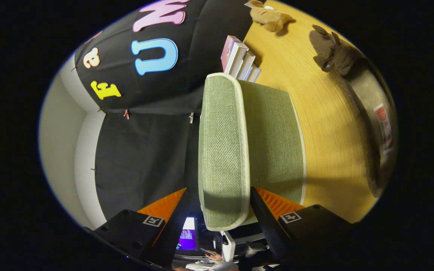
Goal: Open the storage box then place both shoes into the box .Put the left shoe in first, then the right shoe, with the right side of both shoes facing outward in a uniform manner.
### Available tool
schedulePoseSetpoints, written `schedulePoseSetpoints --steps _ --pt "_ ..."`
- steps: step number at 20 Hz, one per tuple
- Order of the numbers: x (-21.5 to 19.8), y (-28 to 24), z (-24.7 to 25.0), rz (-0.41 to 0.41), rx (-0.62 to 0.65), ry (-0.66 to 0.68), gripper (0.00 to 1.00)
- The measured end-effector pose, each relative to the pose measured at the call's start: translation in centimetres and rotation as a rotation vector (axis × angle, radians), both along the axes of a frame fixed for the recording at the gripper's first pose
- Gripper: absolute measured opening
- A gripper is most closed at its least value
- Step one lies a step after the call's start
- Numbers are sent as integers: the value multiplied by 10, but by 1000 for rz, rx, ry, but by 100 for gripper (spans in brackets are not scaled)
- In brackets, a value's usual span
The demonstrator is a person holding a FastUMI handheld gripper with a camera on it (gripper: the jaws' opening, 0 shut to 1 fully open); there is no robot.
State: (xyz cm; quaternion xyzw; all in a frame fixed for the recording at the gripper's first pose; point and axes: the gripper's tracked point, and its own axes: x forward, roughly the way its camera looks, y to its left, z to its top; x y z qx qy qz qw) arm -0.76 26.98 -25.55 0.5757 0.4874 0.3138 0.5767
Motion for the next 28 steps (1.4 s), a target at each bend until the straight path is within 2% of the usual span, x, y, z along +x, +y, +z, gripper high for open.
schedulePoseSetpoints --steps 1,2,3,5,7,10,12,15,17,18,22,28 --pt "-1 0 -3 1 -11 3 96" --pt "-1 1 -5 10 -4 12 82" --pt "-3 1 -2 24 15 29 77" --pt "-4 2 5 35 39 52 76" --pt "-4 -1 9 30 50 68 58" --pt "-5 0 30 28 121 98 56" --pt "8 1 26 -28 74 97 23" --pt "5 16 43 10 93 97 23" --pt "5 23 45 34 56 68 9" --pt "10 27 45 42 50 60 5" --pt "15 35 75 42 54 51 5" --pt "36 67 126 75 -29 -29 5"
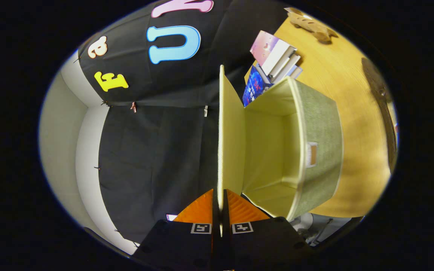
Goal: Open the storage box then place both shoes into the box .Put the left shoe in first, then the right shoe, with the right side of both shoes facing outward in a uniform manner.
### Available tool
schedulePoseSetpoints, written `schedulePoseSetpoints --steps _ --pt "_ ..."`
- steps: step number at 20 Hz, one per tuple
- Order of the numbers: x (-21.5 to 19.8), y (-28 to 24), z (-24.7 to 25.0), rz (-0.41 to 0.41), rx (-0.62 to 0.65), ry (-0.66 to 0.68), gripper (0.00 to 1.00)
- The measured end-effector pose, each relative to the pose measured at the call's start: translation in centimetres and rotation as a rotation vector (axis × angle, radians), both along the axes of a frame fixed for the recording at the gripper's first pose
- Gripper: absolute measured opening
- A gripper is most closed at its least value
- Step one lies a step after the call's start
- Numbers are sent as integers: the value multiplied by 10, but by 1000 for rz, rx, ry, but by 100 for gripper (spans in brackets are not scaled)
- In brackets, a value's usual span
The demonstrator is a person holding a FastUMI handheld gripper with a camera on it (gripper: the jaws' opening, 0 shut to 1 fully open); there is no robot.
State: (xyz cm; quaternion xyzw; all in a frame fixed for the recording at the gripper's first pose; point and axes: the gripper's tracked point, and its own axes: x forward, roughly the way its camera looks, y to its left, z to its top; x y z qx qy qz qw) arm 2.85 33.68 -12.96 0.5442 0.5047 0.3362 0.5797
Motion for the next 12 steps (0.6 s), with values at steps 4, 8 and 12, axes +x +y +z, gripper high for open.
schedulePoseSetpoints --steps 4,8,12 --pt "12 46 33 49 -48 -51 5" --pt "16 105 50 119 -101 -82 7" --pt "16 167 53 161 -135 -113 8"
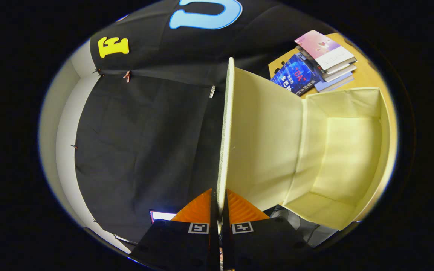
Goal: Open the storage box then place both shoes into the box .Put the left shoe in first, then the right shoe, with the right side of both shoes facing outward in a uniform manner.
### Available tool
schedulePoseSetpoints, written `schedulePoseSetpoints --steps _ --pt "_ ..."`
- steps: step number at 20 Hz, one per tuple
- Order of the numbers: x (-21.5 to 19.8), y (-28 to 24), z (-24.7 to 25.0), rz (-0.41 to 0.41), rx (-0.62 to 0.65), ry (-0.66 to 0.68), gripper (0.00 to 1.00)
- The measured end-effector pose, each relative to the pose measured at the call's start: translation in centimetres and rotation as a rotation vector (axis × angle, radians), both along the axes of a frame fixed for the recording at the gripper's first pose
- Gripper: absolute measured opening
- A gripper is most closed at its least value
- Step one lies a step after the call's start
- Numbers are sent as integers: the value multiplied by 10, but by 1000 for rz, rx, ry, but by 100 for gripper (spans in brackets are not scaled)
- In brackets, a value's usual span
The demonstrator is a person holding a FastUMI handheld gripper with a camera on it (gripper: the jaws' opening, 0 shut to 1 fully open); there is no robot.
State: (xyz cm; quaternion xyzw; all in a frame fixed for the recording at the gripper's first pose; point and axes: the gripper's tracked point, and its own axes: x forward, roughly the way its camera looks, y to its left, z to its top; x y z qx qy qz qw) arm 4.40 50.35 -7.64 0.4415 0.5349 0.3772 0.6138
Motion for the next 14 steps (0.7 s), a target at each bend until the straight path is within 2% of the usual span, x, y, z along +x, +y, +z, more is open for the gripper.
schedulePoseSetpoints --steps 6,8,9,13,14 --pt "2 74 -18 52 -52 -43 8" --pt "5 90 -31 60 -85 -65 11" --pt "3 89 -34 70 -102 -79 19" --pt "2 67 -50 80 -179 -212 98" --pt "3 54 -53 71 -204 -261 98"
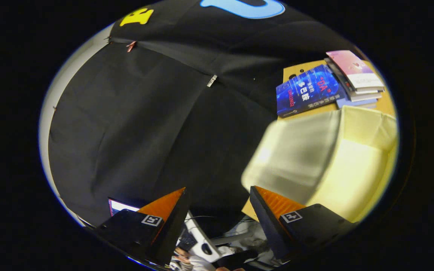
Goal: Open the storage box then place both shoes into the box .Put the left shoe in first, then the right shoe, with the right side of both shoes facing outward in a uniform manner.
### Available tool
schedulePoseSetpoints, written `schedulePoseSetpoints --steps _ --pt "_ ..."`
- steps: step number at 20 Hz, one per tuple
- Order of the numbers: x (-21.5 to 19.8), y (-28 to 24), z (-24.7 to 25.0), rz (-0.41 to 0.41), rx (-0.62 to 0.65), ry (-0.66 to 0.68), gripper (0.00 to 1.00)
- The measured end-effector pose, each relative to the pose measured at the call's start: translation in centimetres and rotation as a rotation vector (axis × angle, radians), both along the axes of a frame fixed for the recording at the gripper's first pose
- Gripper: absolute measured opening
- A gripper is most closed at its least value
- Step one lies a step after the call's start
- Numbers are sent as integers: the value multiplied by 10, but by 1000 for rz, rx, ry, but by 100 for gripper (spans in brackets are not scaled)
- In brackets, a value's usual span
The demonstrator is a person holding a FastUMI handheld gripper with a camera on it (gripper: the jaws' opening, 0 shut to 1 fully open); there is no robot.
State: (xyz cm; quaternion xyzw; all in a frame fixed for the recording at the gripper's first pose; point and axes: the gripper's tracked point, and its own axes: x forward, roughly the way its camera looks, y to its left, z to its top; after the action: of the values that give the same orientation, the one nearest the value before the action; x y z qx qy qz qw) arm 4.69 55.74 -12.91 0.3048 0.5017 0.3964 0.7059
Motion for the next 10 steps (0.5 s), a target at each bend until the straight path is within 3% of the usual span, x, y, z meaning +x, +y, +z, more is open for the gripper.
schedulePoseSetpoints --steps 4,10 --pt "0 -71 4 -42 -93 -197 98" --pt "9 -193 4 -175 -263 -401 98"
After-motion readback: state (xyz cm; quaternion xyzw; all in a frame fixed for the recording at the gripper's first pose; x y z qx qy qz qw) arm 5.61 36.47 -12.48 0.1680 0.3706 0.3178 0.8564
